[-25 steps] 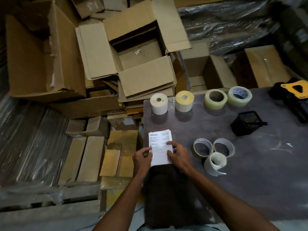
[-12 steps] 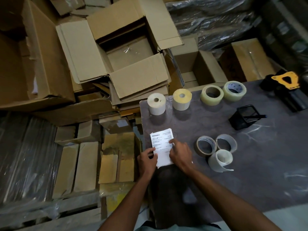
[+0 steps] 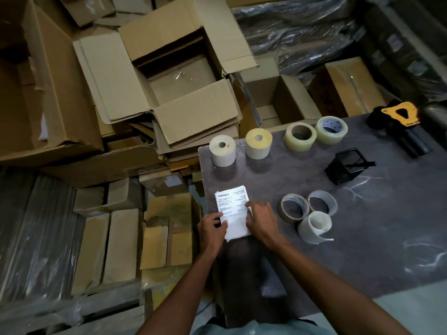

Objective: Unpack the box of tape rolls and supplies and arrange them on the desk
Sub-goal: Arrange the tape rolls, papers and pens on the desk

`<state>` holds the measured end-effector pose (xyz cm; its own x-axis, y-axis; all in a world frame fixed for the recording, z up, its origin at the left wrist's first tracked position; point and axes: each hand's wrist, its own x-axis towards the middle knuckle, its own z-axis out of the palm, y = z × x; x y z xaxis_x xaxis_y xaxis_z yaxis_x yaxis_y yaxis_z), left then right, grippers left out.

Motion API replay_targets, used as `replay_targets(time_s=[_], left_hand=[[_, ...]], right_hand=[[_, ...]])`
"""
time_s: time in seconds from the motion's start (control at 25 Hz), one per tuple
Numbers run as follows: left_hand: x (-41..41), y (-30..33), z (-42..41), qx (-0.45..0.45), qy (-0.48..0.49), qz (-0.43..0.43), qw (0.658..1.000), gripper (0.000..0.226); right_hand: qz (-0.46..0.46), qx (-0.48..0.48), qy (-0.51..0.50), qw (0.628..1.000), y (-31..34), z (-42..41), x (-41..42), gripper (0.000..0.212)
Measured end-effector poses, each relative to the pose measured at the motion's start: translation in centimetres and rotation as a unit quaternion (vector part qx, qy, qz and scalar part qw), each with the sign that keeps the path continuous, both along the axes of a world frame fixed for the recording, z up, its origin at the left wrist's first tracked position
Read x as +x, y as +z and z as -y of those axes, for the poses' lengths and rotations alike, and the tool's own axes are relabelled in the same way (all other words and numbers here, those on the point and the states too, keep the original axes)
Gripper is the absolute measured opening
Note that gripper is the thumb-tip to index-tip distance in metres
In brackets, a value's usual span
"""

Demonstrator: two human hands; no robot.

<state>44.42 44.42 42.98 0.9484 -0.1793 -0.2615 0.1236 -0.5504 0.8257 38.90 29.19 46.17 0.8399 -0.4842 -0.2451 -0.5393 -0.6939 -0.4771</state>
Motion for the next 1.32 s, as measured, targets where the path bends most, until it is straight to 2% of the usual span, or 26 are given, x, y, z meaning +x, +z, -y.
replay_targets(time_s=[0.28, 0.44, 0.64, 0.96, 1.32], left_hand=[[-1.9, 1.0, -0.4, -0.015, 0.015, 0.052, 0.998, 0.017], [-4.0, 0.9, -0.3, -0.053, -0.007, 0.062, 0.997, 0.016], [-7.4, -0.1, 0.6, -0.076, -0.069, 0.002, 0.995, 0.016], [-11.0, -1.3, 1.1, -0.070, -0.157, -0.017, 0.985, 0.020], [-16.4, -1.5, 4.4, -0.076, -0.189, -0.032, 0.979, 0.012]], right_hand=[[0.055, -0.013, -0.008, 0.998, 0.3, 0.9, -3.1, 0.030], [0.080, -0.009, -0.027, 0.996, -0.1, 0.5, -5.6, 0.039], [0.098, 0.010, -0.053, 0.994, -0.3, -0.3, -8.4, 0.038], [0.104, 0.050, -0.099, 0.988, -0.9, -0.6, -14.1, 0.032], [0.112, 0.118, -0.180, 0.970, -1.3, 2.9, -21.6, 0.030]])
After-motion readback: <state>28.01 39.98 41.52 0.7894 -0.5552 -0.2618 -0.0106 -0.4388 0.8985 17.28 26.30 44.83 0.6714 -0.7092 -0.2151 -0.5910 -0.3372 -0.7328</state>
